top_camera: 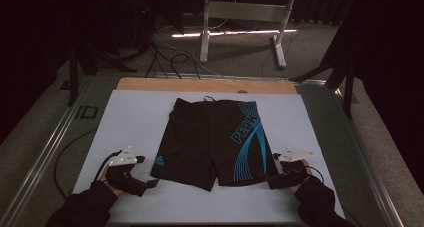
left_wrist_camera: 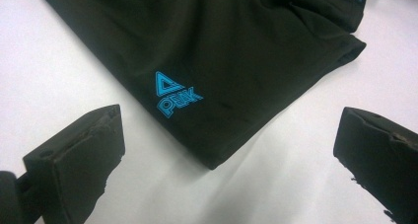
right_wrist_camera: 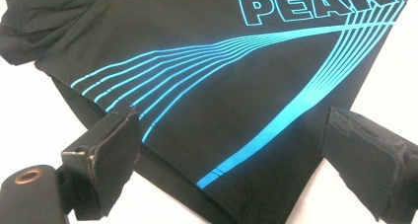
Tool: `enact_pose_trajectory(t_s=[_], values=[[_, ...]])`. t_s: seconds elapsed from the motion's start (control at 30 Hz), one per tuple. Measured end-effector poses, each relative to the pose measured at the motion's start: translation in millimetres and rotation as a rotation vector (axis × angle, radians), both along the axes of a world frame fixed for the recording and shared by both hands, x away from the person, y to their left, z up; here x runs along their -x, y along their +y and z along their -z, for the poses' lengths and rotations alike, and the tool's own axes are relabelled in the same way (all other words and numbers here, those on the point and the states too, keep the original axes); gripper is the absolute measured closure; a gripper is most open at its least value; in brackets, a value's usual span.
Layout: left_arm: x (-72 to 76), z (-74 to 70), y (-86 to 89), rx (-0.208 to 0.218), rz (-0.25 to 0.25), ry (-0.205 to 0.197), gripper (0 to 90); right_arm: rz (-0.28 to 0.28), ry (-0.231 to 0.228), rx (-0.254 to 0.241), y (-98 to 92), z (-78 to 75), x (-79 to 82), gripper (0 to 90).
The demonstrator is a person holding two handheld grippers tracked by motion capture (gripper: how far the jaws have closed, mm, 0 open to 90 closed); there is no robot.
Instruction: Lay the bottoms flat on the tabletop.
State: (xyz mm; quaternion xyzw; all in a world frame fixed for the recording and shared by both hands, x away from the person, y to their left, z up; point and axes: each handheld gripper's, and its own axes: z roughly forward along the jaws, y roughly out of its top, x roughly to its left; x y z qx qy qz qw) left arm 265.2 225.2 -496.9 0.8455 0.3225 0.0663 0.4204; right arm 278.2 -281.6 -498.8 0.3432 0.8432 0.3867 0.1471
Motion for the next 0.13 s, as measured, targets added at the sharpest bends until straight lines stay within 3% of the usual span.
enact_pose_trajectory(t_s=[0.13], values=[[0.5,1.0,-2.4,0.0,0.005,0.002,0.1,-0.009,0.0,-0.002,0.8,0.7,-0.5,8.5]])
